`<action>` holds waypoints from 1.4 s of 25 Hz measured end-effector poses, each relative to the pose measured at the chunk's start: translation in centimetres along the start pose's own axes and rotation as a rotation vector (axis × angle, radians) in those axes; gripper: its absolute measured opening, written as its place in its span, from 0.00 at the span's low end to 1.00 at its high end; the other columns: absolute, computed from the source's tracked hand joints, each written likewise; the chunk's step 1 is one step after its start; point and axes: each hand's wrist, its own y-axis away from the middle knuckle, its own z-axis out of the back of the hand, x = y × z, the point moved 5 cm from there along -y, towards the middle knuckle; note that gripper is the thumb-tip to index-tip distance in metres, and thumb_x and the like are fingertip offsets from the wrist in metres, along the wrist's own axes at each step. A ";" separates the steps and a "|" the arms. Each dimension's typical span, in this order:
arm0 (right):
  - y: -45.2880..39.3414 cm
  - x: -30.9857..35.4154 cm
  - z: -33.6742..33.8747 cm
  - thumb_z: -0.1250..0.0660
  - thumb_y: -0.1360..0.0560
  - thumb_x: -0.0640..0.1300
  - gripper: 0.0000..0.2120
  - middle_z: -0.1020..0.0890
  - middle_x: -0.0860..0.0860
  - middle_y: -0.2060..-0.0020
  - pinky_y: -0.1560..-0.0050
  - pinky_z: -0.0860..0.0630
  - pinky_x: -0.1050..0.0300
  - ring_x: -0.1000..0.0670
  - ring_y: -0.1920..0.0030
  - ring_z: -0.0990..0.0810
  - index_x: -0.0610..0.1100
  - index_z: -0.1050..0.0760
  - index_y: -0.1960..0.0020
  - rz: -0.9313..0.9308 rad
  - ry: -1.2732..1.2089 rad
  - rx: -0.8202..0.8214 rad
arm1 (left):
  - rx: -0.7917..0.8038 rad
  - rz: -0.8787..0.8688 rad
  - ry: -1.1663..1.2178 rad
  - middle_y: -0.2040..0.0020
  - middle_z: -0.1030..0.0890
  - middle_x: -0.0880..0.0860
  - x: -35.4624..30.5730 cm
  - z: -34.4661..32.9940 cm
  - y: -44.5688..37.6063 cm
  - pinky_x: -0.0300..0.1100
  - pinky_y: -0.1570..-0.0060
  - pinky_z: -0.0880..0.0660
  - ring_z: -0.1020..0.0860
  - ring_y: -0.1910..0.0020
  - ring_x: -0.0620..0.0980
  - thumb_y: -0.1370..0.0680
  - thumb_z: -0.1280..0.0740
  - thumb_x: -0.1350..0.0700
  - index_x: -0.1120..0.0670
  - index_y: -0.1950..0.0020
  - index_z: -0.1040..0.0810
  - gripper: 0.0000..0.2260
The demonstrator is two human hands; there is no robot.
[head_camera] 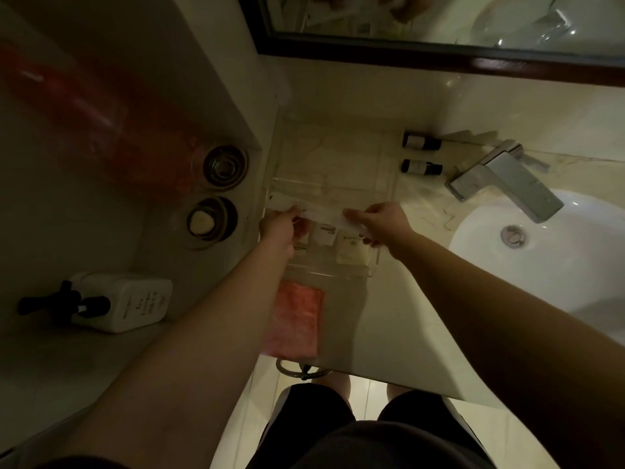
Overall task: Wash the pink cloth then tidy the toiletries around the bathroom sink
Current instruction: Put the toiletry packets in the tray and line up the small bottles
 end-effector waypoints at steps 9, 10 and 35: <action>-0.5 -2.4 -3.8 0.35 0.23 0.38 0.07 0.21 0.43 0.63 0.66 0.20 0.59 0.48 0.67 0.21 0.34 0.26 0.49 -0.343 -0.999 -0.131 | -0.098 0.062 -0.064 0.69 0.20 0.53 0.7 -0.8 -2.3 0.35 0.80 0.26 0.23 0.80 0.43 0.21 0.35 0.59 0.58 0.57 0.25 0.06; -0.8 -2.3 -3.8 0.35 0.23 0.39 0.09 0.21 0.43 0.64 0.64 0.20 0.58 0.48 0.67 0.21 0.33 0.26 0.47 -0.336 -0.963 -0.168 | -0.098 0.068 -0.115 0.70 0.20 0.52 0.5 -0.8 -2.5 0.35 0.79 0.26 0.23 0.80 0.43 0.21 0.35 0.58 0.59 0.56 0.24 0.06; 3.8 -5.9 -5.5 0.35 0.23 0.44 0.06 0.21 0.43 0.62 0.59 0.20 0.50 0.47 0.65 0.22 0.41 0.25 0.55 -0.260 -0.446 -0.082 | -0.169 -0.396 -0.709 0.64 0.19 0.53 2.5 2.5 2.5 0.42 0.63 0.24 0.21 0.68 0.50 0.26 0.31 0.57 0.54 0.59 0.19 0.03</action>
